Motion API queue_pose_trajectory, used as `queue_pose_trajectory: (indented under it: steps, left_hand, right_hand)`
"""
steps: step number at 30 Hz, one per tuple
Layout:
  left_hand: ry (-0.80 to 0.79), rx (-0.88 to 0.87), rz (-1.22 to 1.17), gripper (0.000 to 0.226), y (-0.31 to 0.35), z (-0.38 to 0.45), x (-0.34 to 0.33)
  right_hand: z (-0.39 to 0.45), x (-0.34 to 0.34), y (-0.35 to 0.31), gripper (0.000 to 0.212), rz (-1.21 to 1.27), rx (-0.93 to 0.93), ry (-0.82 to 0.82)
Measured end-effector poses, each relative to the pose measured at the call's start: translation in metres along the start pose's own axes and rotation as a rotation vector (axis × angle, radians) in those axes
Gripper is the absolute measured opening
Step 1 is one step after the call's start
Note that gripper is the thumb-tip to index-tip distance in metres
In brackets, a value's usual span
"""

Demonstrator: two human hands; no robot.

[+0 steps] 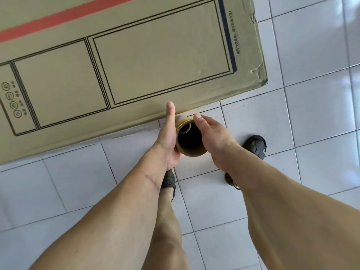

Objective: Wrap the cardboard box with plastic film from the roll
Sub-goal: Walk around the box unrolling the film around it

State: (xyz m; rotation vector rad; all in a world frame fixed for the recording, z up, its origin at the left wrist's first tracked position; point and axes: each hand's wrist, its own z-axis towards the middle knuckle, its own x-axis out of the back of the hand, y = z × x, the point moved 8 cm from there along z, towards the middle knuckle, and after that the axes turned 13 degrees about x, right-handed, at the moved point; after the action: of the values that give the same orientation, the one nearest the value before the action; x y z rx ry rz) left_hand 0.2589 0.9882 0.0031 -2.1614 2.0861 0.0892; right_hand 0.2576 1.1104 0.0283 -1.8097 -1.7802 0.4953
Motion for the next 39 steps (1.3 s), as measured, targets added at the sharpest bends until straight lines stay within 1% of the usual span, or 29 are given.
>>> queue_pose_trajectory:
  steps: [2, 4, 5, 6, 8, 9, 11, 14, 16, 18, 20, 21, 22, 25, 26, 29, 31, 33, 36, 37, 38, 39]
  left_hand:
    - [-0.024, 0.032, -0.054, 0.113, -0.011, 0.003, -0.005]
    - [0.008, 0.028, 0.002, 0.121, -0.016, -0.001, -0.010]
    - [0.044, 0.003, 0.036, 0.125, -0.015, -0.002, -0.012]
    - [0.085, -0.036, 0.048, 0.126, -0.013, -0.002, -0.012]
    - [0.156, -0.096, 0.031, 0.116, -0.007, 0.000, -0.012]
    - [0.143, -0.098, 0.014, 0.112, -0.005, 0.001, -0.016]
    - [0.091, -0.069, -0.024, 0.109, -0.003, 0.004, -0.028]
    - [-0.009, -0.022, -0.099, 0.111, -0.006, 0.008, -0.046]
    - [-0.038, -0.004, -0.091, 0.115, -0.015, 0.009, -0.054]
    - [-0.014, -0.016, 0.004, 0.119, -0.020, 0.004, -0.062]
    - [0.067, -0.063, 0.059, 0.110, -0.015, 0.003, -0.064]
    - [0.128, -0.089, 0.057, 0.103, -0.010, 0.003, -0.061]
    - [0.157, -0.110, 0.043, 0.099, -0.004, 0.004, -0.061]
    - [0.105, -0.106, 0.007, 0.092, 0.008, 0.010, -0.075]
    - [0.087, -0.085, -0.001, 0.093, 0.010, 0.012, -0.081]
    - [0.008, -0.003, -0.054, 0.103, 0.003, 0.016, -0.098]
    - [-0.014, 0.025, -0.042, 0.105, -0.003, 0.016, -0.109]
    - [0.035, 0.002, 0.021, 0.100, -0.005, 0.013, -0.118]
    - [0.226, -0.067, -0.031, 0.079, -0.001, 0.009, -0.111]
    - [0.235, -0.084, -0.057, 0.073, 0.002, 0.011, -0.112]
    - [0.205, -0.094, -0.066, 0.072, 0.004, 0.011, -0.117]
    - [0.167, -0.091, -0.062, 0.076, 0.005, 0.011, -0.123]
  right_hand:
    - [0.002, 0.009, -0.002, 0.050, -0.053, 0.012, -0.001]
    - [0.003, 0.015, 0.000, 0.053, -0.079, 0.009, -0.013]
    - [0.002, 0.017, 0.002, 0.058, -0.071, 0.001, -0.016]
    - [0.001, 0.020, 0.005, 0.064, -0.055, -0.015, -0.018]
    - [-0.001, 0.023, 0.013, 0.071, 0.015, -0.061, -0.023]
    - [0.000, 0.025, 0.015, 0.069, 0.050, -0.076, -0.022]
    - [0.003, 0.031, 0.015, 0.059, 0.067, -0.077, -0.012]
    - [0.009, 0.045, 0.007, 0.052, 0.009, -0.012, 0.007]
    - [0.013, 0.056, 0.002, 0.052, -0.067, 0.005, 0.004]
    - [0.015, 0.065, 0.002, 0.059, -0.120, -0.017, 0.000]
    - [0.016, 0.071, 0.004, 0.068, -0.108, -0.033, -0.008]
    - [0.014, 0.072, 0.004, 0.071, -0.085, -0.036, -0.016]
    - [0.013, 0.074, 0.004, 0.073, -0.057, -0.034, -0.027]
    - [0.017, 0.083, 0.007, 0.083, 0.037, -0.029, 0.001]
    - [0.018, 0.087, 0.006, 0.080, 0.048, -0.025, 0.010]
    - [0.022, 0.099, 0.000, 0.058, 0.014, 0.020, 0.012]
    - [0.026, 0.109, -0.005, 0.052, -0.017, 0.022, 0.025]
    - [0.030, 0.119, -0.007, 0.052, -0.045, 0.008, 0.010]
    - [0.028, 0.121, -0.006, 0.056, -0.031, -0.025, -0.055]
    - [0.028, 0.122, -0.006, 0.056, 0.000, -0.041, -0.063]
    - [0.029, 0.125, -0.007, 0.054, 0.033, -0.054, -0.059]
    - [0.031, 0.129, -0.009, 0.050, 0.051, -0.060, -0.052]
